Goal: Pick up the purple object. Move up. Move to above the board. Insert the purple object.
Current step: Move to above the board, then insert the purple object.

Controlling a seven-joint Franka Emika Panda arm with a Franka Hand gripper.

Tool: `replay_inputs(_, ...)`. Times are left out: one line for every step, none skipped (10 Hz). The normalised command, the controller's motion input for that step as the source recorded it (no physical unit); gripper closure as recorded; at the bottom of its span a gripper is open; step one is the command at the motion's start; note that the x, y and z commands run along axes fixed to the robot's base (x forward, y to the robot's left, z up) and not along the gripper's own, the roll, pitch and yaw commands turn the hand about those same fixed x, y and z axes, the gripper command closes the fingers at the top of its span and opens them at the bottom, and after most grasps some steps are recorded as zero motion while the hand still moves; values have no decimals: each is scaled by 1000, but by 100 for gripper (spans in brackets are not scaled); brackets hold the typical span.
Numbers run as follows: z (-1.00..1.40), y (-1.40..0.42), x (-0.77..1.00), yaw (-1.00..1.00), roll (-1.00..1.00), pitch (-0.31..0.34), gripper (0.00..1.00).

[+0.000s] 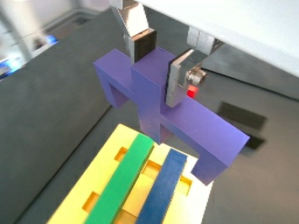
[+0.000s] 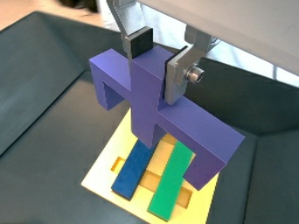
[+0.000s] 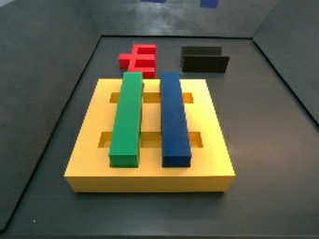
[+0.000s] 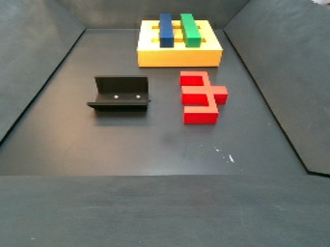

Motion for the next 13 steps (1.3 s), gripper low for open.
replay_inputs(29,-19,48,1000,36,200,100)
replay_inputs(29,-20,58,678,42,190,100)
replay_inputs(28,-23,65,445,44,172,100)
replay_inputs(29,-25,71,209,43,158,100)
replay_inputs(-3,0,11,0,-13,0,100)
replay_inputs(-343,-240,6,0,-100,-74,100)
replay_inputs(-603,-440,74,89,-184,-90,100)
replay_inputs(-514,-571,57,89,-231,-101,100)
replay_inputs(-546,-589,57,140,-221,-74,100)
replay_inputs(-791,-666,0,226,-106,-27,100)
replay_inputs(-1000,-434,0,269,-4,0,100)
replay_inputs(-1000,-400,0,297,37,-34,100)
replay_inputs(-1000,-223,0,186,37,-49,100)
